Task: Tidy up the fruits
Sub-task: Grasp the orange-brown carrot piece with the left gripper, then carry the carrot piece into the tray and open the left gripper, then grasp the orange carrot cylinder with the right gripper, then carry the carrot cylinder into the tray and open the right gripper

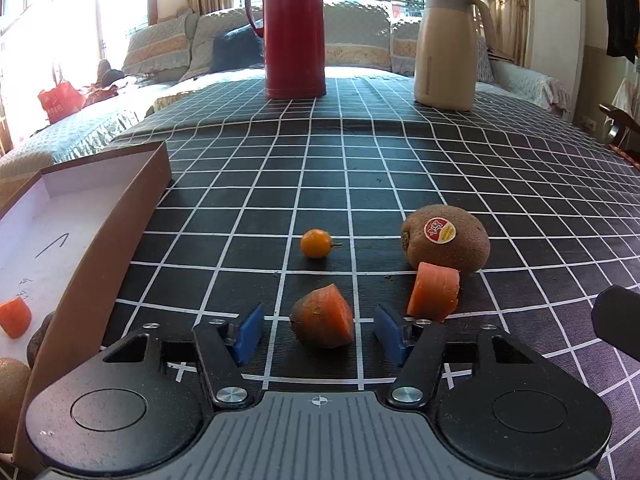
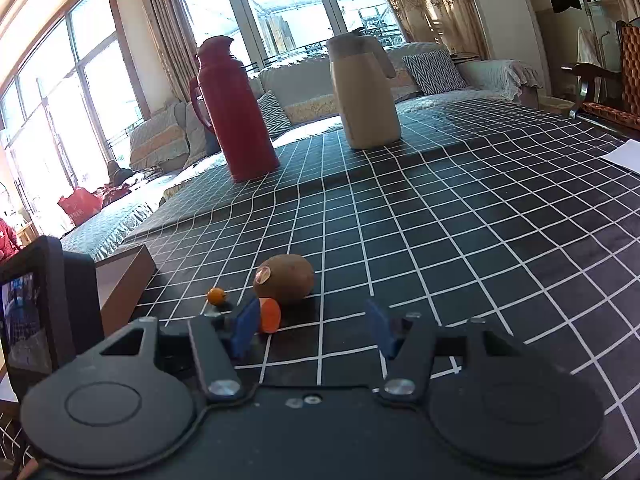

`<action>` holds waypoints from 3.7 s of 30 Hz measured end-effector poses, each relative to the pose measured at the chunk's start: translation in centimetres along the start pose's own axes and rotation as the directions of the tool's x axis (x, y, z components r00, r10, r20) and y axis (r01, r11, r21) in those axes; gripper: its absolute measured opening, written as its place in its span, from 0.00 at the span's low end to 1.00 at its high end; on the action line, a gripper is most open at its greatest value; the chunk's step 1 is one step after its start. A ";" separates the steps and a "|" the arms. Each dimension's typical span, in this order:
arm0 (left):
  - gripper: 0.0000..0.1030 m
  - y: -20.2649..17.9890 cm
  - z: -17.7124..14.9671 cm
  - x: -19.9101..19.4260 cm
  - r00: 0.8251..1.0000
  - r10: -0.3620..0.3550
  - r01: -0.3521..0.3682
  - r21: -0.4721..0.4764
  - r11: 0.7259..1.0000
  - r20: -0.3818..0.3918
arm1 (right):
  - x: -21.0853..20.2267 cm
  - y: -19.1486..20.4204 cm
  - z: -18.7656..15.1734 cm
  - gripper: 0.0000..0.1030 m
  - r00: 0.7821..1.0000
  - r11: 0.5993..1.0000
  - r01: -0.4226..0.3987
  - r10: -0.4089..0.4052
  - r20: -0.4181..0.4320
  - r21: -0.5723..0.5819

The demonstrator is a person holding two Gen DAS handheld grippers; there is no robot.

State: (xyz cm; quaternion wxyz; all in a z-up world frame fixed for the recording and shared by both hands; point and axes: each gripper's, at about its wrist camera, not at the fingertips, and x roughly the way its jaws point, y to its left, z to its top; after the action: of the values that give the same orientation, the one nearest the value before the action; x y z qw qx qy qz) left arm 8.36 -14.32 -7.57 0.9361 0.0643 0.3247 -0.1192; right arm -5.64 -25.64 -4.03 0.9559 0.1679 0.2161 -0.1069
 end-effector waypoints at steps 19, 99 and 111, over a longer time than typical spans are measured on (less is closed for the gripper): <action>0.28 5.6 2.6 -2.8 0.984 0.126 -0.113 -0.104 0.988 0.128 | 0.8 1.0 -0.3 0.56 1.000 1.000 -0.013 0.012 -0.022 -0.008; 1.00 24.9 -1.5 -6.6 0.881 0.474 -0.447 -0.346 0.825 -0.008 | 7.5 21.7 -0.3 0.20 0.935 0.910 -0.336 0.289 -0.207 -0.245; 1.00 27.1 -2.0 -6.1 0.862 0.505 -0.481 -0.388 0.786 -0.045 | 10.0 26.0 -3.3 0.24 0.902 0.882 -0.370 0.266 -0.339 -0.291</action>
State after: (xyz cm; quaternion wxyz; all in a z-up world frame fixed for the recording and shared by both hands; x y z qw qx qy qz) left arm 9.70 13.25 -4.19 0.9378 -0.0424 0.2850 0.1937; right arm 9.18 -1.86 -4.18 0.9325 0.0431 0.3382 0.1187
